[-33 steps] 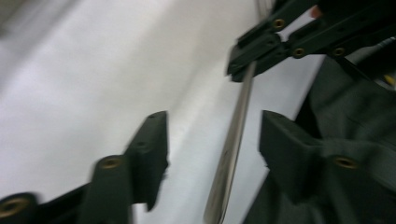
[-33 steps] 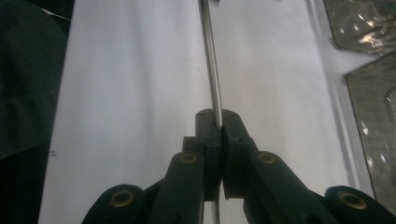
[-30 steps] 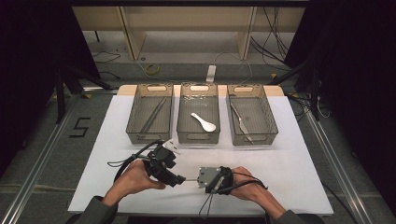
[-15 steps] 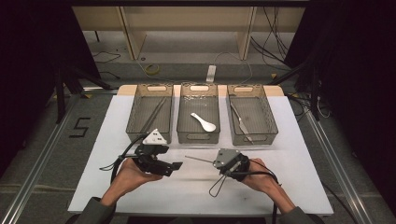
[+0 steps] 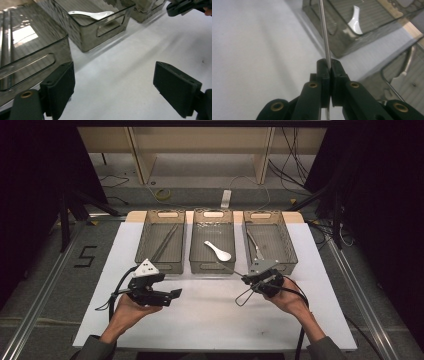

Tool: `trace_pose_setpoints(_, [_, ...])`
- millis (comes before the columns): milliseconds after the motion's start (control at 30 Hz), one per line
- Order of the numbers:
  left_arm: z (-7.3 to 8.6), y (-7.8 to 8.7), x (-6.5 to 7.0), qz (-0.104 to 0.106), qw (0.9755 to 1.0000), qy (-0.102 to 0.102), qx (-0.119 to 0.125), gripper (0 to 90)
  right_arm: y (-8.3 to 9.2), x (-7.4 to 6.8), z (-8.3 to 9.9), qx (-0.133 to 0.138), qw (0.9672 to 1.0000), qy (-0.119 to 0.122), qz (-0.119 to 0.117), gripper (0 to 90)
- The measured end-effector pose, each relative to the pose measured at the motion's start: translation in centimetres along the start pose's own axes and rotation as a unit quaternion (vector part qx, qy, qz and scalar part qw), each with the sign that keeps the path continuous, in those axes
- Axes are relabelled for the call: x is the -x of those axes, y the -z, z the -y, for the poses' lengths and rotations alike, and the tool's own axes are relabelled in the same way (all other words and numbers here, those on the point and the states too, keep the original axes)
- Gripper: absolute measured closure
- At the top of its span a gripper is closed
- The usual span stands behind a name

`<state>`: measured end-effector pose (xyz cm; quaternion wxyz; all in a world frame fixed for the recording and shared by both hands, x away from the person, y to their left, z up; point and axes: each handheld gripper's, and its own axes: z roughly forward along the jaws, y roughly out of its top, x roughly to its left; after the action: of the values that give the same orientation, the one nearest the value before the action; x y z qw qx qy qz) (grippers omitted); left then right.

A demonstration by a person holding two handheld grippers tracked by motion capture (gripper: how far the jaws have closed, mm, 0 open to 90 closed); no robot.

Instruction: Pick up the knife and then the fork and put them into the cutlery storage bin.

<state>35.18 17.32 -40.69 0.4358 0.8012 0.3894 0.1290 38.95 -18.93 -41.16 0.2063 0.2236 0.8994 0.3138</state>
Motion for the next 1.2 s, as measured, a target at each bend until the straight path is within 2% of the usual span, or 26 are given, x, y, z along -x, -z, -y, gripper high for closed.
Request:
trace_pose_setpoints(233, [0.6,0.6,-0.5,-0.011,0.9997,0.012,0.016,16.7,0.9,2.6,0.0,0.008,0.9984,-0.053,0.017,88.1])
trace_pose_setpoints(433, [1.0,0.8,-0.7,-0.018,0.9996,0.015,0.019,16.4,1.1,4.4,-0.2,0.014,0.9961,-0.084,0.026,88.1])
trace_pose_setpoints(533, [1.1,1.2,-0.8,-0.029,0.9989,0.015,0.033,16.2,1.2,5.3,-0.4,0.015,0.9945,-0.1,0.029,88.0])
trace_pose_setpoints(600, [1.1,1.5,-1.0,-0.025,0.9984,0.025,0.044,16.2,1.2,6.1,-0.5,0.014,0.9925,-0.117,0.032,88.0])
trace_pose_setpoints(700, [1.3,1.7,-1.1,-0.03,0.9979,0.03,0.049,16.1,1.2,7.3,-0.7,0.013,0.9894,-0.14,0.038,88.0])
trace_pose_setpoints(933, [1.5,2.0,-1.2,-0.033,0.9972,0.027,0.061,15.9,0.3,10.2,-0.7,0.002,0.9811,-0.186,0.053,88.0])
trace_pose_setpoints(1000, [1.4,2.1,-1.1,-0.037,0.9965,0.029,0.069,15.9,-0.1,10.9,-0.7,-0.005,0.9794,-0.192,0.062,88.0])
trace_pose_setpoints(1100, [1.4,2.4,-1.2,-0.028,0.9953,0.04,0.084,15.9,-0.8,11.6,-0.7,-0.016,0.9762,-0.202,0.078,88.0])
trace_pose_setpoints(1200, [1.5,2.4,-1.2,-0.031,0.9951,0.042,0.084,15.9,-1.6,12.3,-0.7,-0.022,0.9721,-0.218,0.083,87.9])
